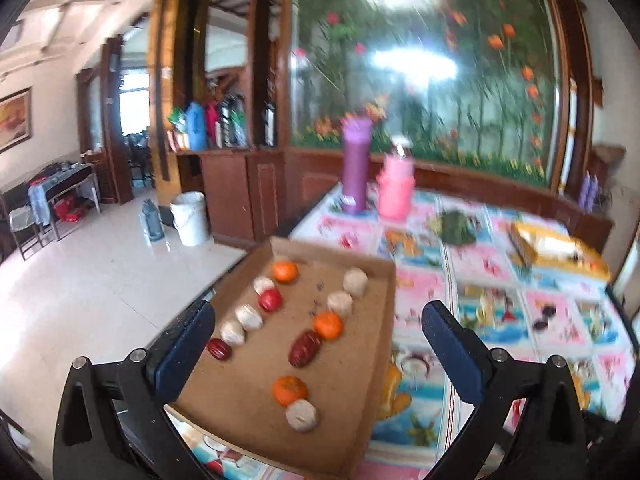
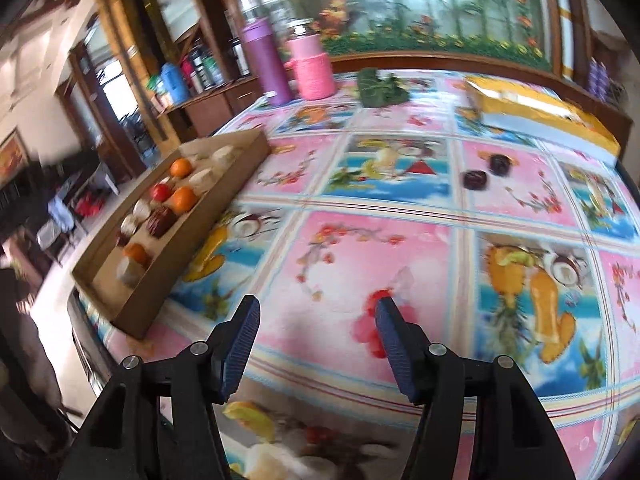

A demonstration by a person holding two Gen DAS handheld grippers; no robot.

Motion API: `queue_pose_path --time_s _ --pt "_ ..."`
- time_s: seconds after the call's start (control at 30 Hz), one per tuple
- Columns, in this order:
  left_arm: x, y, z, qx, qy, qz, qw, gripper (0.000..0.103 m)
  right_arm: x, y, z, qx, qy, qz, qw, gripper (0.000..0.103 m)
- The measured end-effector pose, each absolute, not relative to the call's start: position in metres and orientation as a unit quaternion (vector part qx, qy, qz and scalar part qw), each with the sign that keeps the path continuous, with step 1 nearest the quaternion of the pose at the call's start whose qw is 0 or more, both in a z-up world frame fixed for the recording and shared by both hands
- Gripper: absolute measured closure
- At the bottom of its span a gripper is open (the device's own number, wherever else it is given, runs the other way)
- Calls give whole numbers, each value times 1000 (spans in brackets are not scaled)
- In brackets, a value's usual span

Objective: Organize fruits

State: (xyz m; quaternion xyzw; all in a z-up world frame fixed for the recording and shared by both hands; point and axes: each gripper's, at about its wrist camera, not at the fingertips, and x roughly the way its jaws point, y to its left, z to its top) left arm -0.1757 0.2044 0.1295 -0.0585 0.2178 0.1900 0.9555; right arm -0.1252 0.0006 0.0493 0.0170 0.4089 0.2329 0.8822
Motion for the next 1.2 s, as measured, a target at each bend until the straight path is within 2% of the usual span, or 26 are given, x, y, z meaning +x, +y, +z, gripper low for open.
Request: queue_pose_path --time_s 0.17,0.3,0.47,0.87,1.2 --pt "-194 222 136 -82 202 236 947 0 -132 39 62 -37 388 261 883 37" --pt "-196 233 133 -94 215 234 943 0 -133 60 78 -48 367 273 888 29" --pt "-188 239 116 -94 255 239 932 0 -142 80 87 -56 345 271 897 24" --pt "-173 246 85 -76 327 246 909 0 -139 91 79 -75 359 251 896 23" --pt "-170 261 73 -103 344 234 903 0 -140 117 72 -115 360 262 888 23"
